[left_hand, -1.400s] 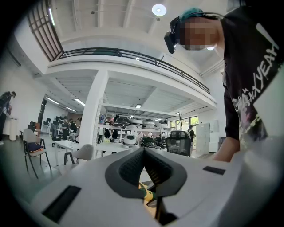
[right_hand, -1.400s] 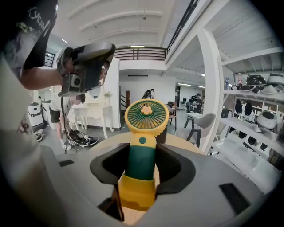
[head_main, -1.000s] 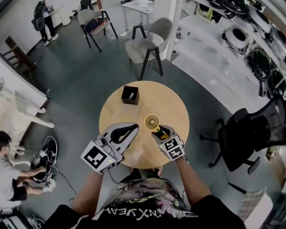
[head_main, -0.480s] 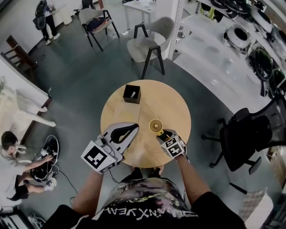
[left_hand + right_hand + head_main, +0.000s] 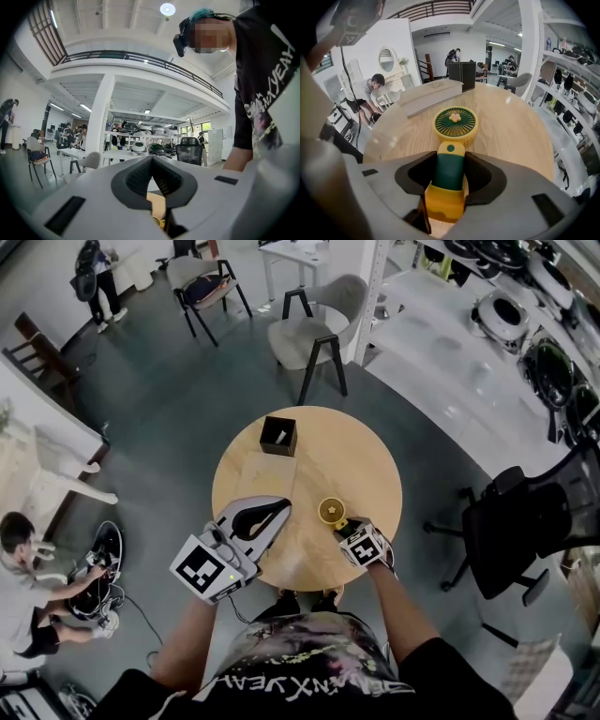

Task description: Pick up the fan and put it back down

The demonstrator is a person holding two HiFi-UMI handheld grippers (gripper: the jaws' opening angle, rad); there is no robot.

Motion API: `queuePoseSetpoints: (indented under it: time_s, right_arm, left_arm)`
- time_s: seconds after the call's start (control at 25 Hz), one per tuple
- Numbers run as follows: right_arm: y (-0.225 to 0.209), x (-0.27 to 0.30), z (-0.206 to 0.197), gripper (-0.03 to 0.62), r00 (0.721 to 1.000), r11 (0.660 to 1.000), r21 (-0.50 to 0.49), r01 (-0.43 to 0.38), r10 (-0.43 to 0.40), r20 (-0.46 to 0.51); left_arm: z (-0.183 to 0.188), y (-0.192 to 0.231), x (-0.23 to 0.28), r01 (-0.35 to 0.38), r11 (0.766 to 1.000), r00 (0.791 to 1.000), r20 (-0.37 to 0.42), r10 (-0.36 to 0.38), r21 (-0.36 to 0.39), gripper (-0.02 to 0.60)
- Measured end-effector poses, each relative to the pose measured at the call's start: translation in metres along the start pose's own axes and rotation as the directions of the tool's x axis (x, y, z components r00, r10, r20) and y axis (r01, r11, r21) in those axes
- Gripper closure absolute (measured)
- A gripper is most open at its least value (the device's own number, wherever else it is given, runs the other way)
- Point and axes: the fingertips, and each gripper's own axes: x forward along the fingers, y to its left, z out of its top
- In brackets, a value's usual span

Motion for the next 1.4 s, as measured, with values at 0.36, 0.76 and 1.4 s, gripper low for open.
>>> queuePoseSetpoints:
  time_s: [0.36, 0.76, 1.4]
  right_arm:
    - [-0.001, 0.003, -0.002, 0.407, 0.997, 1.0, -0.01, -0.011, 0.01, -0.082]
    - [-0.003, 0.004, -0.004, 0.407, 0.997, 1.0, -0.012, -0.007, 0.006, -0.076]
    - [0.007, 0.001, -0.002, 0.375, 0.995, 1.0, 0.016, -0.021, 0.023, -0.094]
  left_arm:
    - [0.001, -0.003, 0.005, 0.013, 1.0, 1.0, 0.006, -0.013, 0.001, 0.568]
    - [0.001, -0.004, 0.006, 0.016, 1.0, 1.0, 0.006, -0.016, 0.001, 0.568]
    - [-0.002, -0.002, 0.006, 0.015, 1.0, 1.0, 0.005, -0.015, -0.008, 0.568]
